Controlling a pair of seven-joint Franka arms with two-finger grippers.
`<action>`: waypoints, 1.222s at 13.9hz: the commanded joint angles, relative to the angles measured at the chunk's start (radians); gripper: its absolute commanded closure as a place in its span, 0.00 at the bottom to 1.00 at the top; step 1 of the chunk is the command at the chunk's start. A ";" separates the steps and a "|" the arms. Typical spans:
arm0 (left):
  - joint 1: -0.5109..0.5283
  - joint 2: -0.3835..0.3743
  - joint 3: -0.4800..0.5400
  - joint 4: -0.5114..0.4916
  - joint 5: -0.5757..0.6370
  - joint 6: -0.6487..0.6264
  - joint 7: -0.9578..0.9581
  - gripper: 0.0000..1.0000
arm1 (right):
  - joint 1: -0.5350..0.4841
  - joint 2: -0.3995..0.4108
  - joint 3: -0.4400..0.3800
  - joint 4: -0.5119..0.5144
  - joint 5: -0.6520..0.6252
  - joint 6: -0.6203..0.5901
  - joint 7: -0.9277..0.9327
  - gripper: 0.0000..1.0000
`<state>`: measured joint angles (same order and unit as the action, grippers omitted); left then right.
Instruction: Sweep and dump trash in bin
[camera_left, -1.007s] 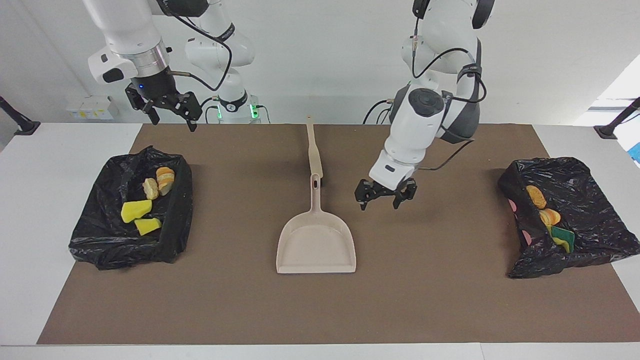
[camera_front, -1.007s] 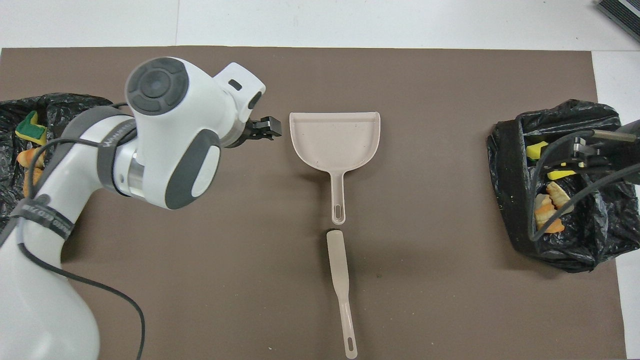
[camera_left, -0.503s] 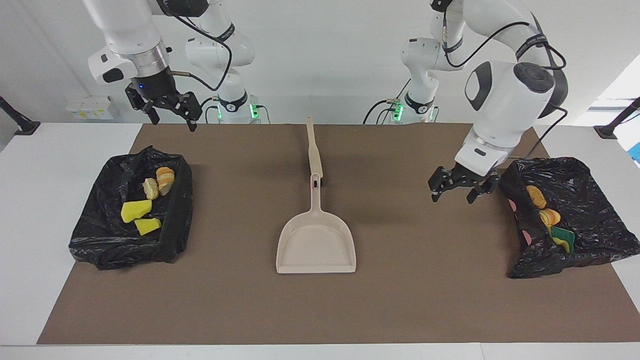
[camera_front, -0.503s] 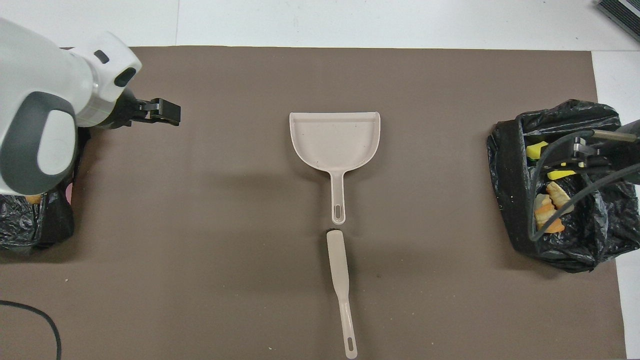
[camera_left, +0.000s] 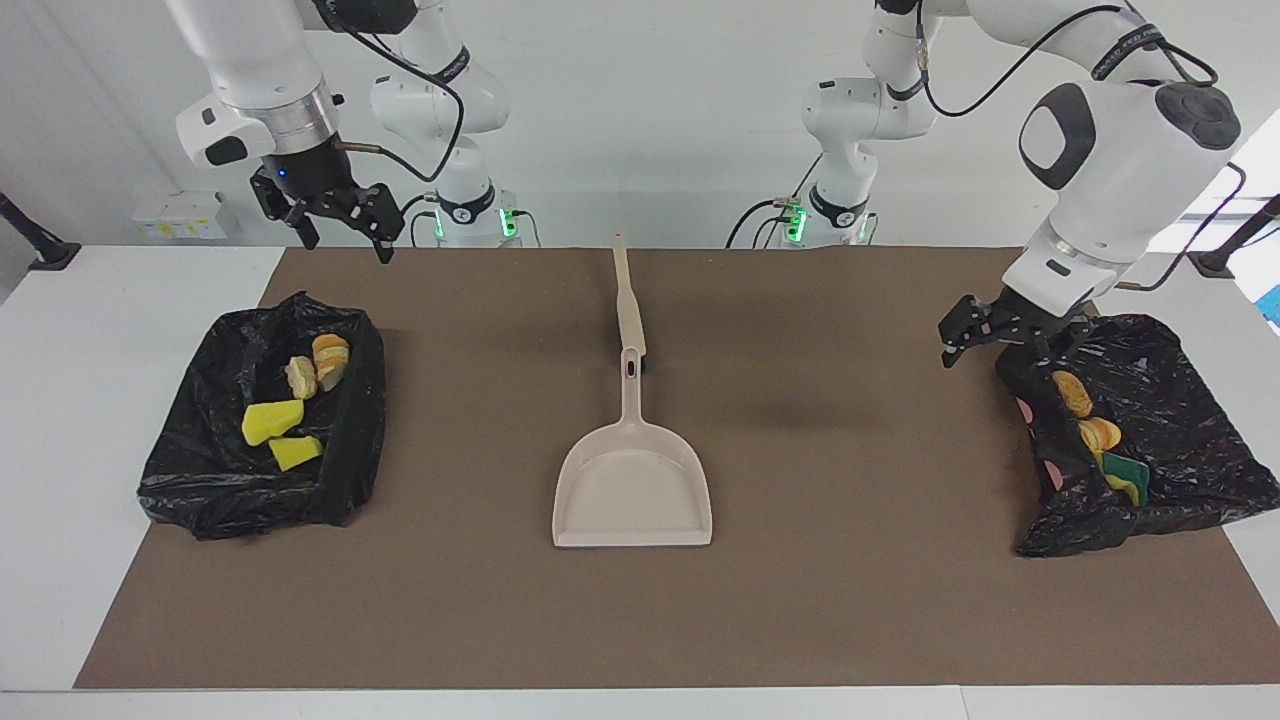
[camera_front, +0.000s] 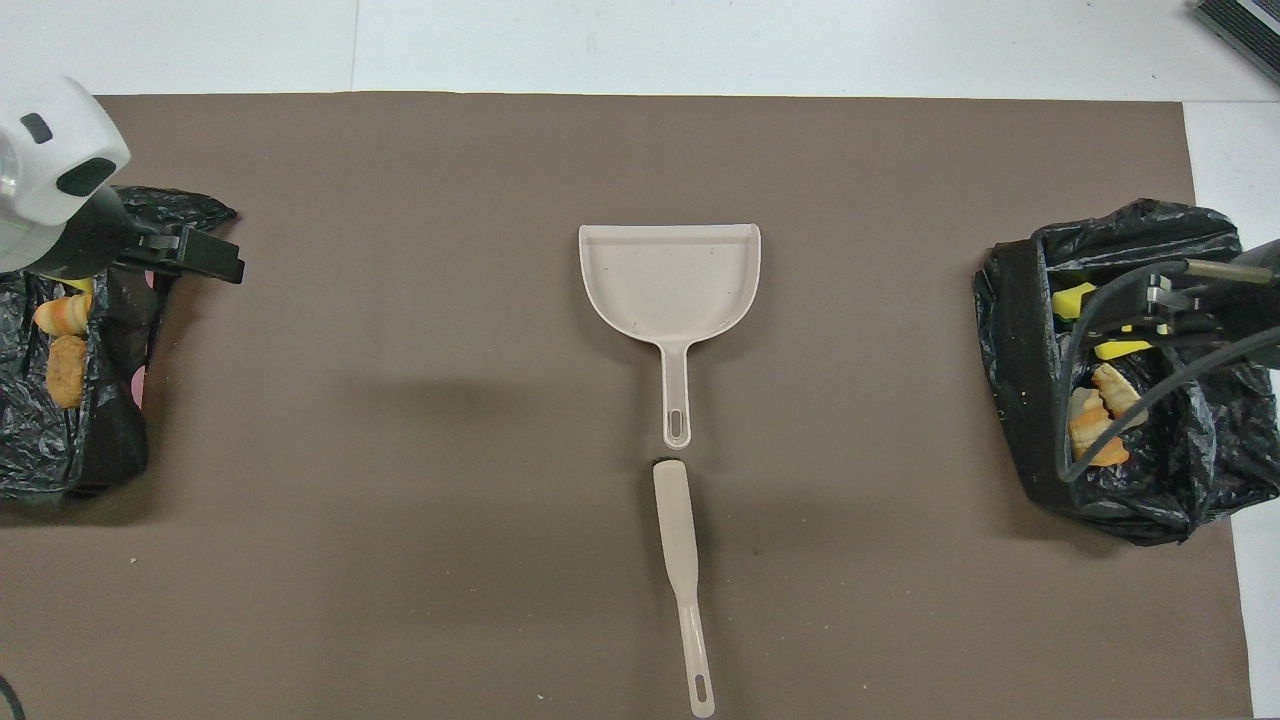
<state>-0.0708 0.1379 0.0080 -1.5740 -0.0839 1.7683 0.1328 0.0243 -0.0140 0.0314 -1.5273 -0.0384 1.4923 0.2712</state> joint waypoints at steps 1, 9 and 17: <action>0.009 -0.066 -0.003 -0.020 0.015 -0.047 -0.005 0.00 | -0.004 0.000 -0.005 -0.001 0.022 -0.003 -0.021 0.00; 0.003 -0.144 0.013 -0.020 0.055 -0.171 0.005 0.00 | -0.004 0.000 -0.005 -0.001 0.022 -0.003 -0.021 0.00; -0.001 -0.167 0.009 -0.038 0.064 -0.196 0.013 0.00 | -0.004 0.000 -0.005 -0.002 0.020 -0.001 -0.017 0.00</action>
<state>-0.0625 0.0041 0.0132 -1.5780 -0.0408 1.5893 0.1344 0.0243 -0.0140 0.0312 -1.5273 -0.0384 1.4923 0.2712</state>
